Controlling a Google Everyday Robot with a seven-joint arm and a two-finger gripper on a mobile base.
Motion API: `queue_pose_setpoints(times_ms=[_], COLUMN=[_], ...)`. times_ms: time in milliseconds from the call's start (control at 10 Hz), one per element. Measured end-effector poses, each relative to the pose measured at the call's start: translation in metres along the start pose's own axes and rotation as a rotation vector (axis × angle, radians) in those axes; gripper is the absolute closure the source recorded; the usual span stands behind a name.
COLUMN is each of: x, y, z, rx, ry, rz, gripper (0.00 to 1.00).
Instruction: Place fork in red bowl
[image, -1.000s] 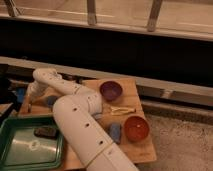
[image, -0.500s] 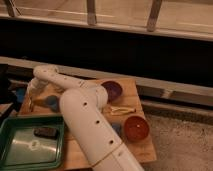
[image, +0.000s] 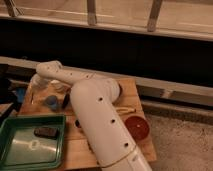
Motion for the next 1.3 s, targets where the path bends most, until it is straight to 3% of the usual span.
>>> queue_pose_setpoints(times_ms=[500, 800, 1100, 1300], x=[0.021, 0.034, 0.061, 0.085], y=[-0.044, -0.082, -0.126, -0.142], z=[-0.081, -0.13, -0.187, -0.22], rx=[0.084, 0.072, 0.03, 0.022], ry=[-0.059, -0.058, -0.001, 0.039], rz=[0.078, 0.152, 0.199, 0.219], gripper=[0.81, 0.81, 0.81, 0.81])
